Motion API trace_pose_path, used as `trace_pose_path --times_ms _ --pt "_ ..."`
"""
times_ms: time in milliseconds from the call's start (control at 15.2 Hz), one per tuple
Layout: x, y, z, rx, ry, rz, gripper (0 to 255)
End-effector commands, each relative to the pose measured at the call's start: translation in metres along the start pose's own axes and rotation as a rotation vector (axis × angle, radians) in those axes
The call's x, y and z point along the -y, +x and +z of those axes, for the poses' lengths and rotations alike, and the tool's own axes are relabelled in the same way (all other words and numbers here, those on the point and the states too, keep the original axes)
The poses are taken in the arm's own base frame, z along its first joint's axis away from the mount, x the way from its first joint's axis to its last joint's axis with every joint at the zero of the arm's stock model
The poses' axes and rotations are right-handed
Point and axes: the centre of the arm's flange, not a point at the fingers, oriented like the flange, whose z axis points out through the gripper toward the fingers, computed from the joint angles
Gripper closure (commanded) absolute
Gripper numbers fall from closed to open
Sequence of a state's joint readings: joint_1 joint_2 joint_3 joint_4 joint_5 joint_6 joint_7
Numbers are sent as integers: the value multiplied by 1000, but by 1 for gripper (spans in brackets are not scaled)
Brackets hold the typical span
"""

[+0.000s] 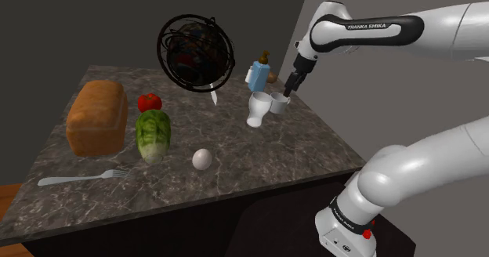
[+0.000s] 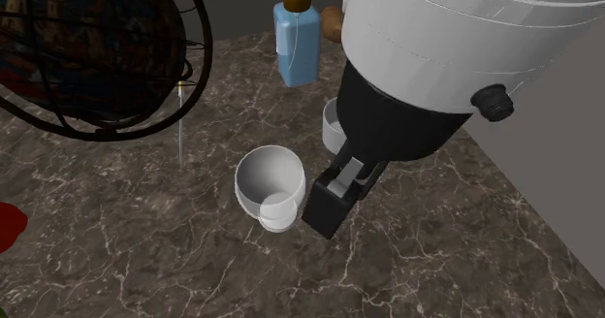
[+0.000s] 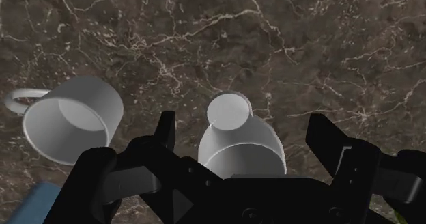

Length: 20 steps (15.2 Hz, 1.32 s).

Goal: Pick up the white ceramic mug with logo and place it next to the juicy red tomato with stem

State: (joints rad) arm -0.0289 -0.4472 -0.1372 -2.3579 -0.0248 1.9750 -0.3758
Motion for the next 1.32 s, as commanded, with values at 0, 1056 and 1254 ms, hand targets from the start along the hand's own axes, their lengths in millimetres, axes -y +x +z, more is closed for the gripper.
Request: trace_pose_path --times_ms 0,1056,1254 --pt "-17 11 17 0 -10 -9 0" --pt "-135 84 137 8 -69 -63 0" --pt "-136 84 152 8 -69 -63 0"
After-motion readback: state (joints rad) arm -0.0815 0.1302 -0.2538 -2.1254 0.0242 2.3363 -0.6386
